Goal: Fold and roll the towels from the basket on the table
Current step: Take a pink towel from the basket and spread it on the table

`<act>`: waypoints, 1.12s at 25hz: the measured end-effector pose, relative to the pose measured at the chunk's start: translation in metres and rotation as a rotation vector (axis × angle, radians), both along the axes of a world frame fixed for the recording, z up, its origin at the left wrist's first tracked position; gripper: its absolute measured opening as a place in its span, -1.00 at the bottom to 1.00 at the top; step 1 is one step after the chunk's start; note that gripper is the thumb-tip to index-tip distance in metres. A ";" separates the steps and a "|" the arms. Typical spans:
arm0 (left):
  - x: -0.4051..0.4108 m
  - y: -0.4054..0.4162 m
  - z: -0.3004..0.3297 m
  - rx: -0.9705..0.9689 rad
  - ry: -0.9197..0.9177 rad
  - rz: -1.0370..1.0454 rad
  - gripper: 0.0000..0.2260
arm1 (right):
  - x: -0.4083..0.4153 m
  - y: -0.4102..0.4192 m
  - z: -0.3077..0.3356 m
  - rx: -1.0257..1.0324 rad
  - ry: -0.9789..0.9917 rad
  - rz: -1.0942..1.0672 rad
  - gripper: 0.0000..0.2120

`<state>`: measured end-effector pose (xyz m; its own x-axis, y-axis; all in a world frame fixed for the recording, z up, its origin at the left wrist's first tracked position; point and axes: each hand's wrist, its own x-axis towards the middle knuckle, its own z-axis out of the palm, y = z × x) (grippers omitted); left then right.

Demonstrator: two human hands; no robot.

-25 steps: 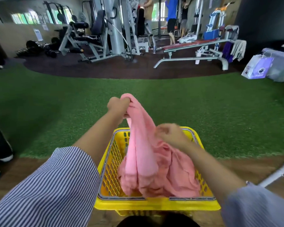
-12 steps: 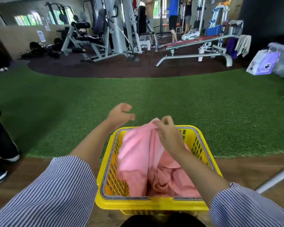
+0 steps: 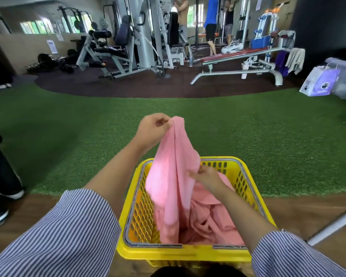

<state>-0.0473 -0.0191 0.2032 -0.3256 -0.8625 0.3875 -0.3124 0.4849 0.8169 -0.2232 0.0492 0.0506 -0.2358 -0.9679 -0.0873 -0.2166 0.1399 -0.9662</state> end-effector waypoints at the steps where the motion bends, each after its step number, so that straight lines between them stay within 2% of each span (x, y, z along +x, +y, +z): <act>1: 0.007 0.000 0.002 -0.013 0.042 0.028 -0.83 | 0.005 0.000 -0.010 -0.004 -0.011 0.051 -0.73; 3: 0.022 -0.001 0.004 -0.016 0.067 0.127 -0.83 | 0.013 -0.002 -0.020 -0.069 -0.012 0.002 -0.81; 5: 0.037 -0.006 -0.002 -0.012 -0.069 0.306 -0.87 | 0.012 -0.002 -0.008 -0.178 0.061 -0.161 -0.78; 7: 0.051 -0.016 -0.013 0.010 -0.272 0.473 -0.85 | 0.001 -0.003 0.032 -0.311 0.146 -0.283 -0.74; 9: 0.056 -0.022 -0.020 0.045 -0.387 0.538 -0.83 | -0.010 -0.003 0.103 -0.431 0.239 -0.316 -0.75; 11: 0.047 -0.022 -0.019 0.067 -0.389 0.535 -0.83 | -0.021 -0.007 0.182 -0.534 0.297 -0.382 -0.80; 12: 0.037 -0.018 -0.016 0.059 -0.356 0.527 -0.84 | -0.027 -0.010 0.216 -0.555 0.244 -0.411 -0.80; 14: 0.014 -0.006 -0.007 -0.047 -0.213 0.486 -0.88 | -0.032 -0.009 0.256 -0.461 0.086 -0.400 -0.79; 15: 0.002 0.001 -0.001 -0.119 -0.122 0.433 -0.92 | -0.032 -0.005 0.262 -0.387 0.089 -0.355 -0.79; 17: -0.015 0.017 0.015 -0.229 0.067 0.260 -0.94 | -0.029 0.002 0.252 -0.266 0.265 -0.249 -0.74; 19: -0.025 0.030 0.031 -0.285 0.184 0.081 -0.92 | -0.024 0.006 0.239 -0.208 0.201 -0.208 -0.76; 22: -0.039 0.046 0.038 -0.377 0.087 -0.032 -0.69 | -0.018 0.009 0.233 -0.186 -0.135 -0.257 -0.88; 24: -0.048 0.049 0.032 -0.311 -0.057 0.056 -0.58 | -0.011 0.012 0.237 -0.198 -0.220 -0.263 -0.93; 26: -0.053 0.046 0.025 -0.220 -0.134 0.156 -0.69 | -0.007 0.011 0.238 -0.193 -0.267 -0.245 -0.92; 28: -0.053 0.043 0.023 -0.220 -0.085 0.206 -0.89 | -0.006 0.009 0.231 -0.200 -0.243 -0.251 -0.87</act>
<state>-0.1000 0.0241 0.2258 -0.1921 -0.8121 0.5510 -0.4855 0.5666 0.6658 -0.2296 0.0580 0.2820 -0.4626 -0.8864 0.0150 0.0388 -0.0371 -0.9986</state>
